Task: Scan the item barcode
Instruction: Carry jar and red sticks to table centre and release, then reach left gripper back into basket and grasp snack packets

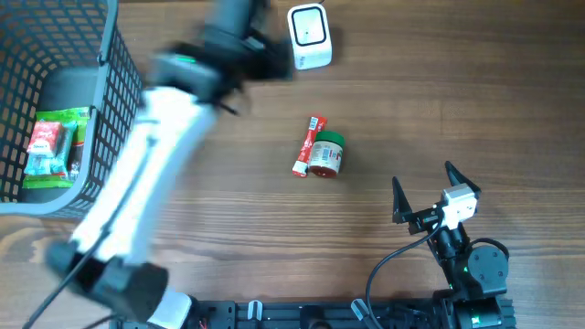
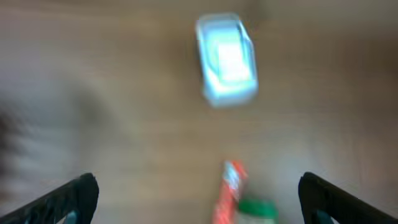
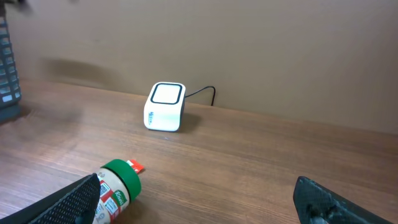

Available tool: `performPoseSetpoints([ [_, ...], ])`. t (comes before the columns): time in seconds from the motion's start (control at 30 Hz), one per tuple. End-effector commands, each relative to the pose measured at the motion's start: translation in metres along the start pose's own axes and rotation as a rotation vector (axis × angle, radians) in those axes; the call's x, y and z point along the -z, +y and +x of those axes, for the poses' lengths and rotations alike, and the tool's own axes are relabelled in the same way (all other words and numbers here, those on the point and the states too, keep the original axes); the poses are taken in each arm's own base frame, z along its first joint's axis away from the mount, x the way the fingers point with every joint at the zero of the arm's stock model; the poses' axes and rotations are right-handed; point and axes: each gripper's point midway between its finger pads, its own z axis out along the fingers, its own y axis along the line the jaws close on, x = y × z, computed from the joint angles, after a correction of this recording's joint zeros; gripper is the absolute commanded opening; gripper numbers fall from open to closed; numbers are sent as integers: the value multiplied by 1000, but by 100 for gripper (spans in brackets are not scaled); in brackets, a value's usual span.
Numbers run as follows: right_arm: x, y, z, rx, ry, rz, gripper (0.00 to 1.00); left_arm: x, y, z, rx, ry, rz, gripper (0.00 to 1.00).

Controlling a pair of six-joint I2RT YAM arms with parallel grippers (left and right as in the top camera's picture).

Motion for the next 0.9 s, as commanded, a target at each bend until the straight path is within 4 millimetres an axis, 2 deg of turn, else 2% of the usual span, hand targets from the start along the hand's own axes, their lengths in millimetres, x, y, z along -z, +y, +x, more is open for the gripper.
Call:
performPoseSetpoints([
  [0.0,0,0,-2,4,-8,4,100,89,141,-75,95,-260,-284,100],
  [0.03,0,0,-1,4,-7,4,100,100,177,-78,128,-276,-345,100],
  [0.07,0,0,-1,4,-7,4,100,116,233,-74,169,-273,-449,100],
  [0.17,0,0,-2,4,-8,4,100,136,327,-43,245,-182,-616,100],
  [0.23,0,0,-2,4,-8,4,100,137,370,-15,268,-79,-678,100],
  [0.27,0,0,-2,4,-8,4,100,133,391,7,293,6,-697,100],
  [0.33,0,0,-1,4,-7,4,100,120,417,42,359,132,-704,100],
  [0.4,0,0,-1,4,-7,4,100,96,434,69,425,225,-634,100],
  [0.47,0,0,-2,4,-8,4,100,71,439,84,399,293,-546,100],
  [0.6,0,0,-2,4,-8,4,100,33,452,106,365,397,-498,100],
  [0.77,0,0,-1,4,-7,4,100,-4,468,135,374,487,-462,100],
  [0.87,0,0,-2,4,-8,4,100,-16,471,148,383,528,-445,100],
])
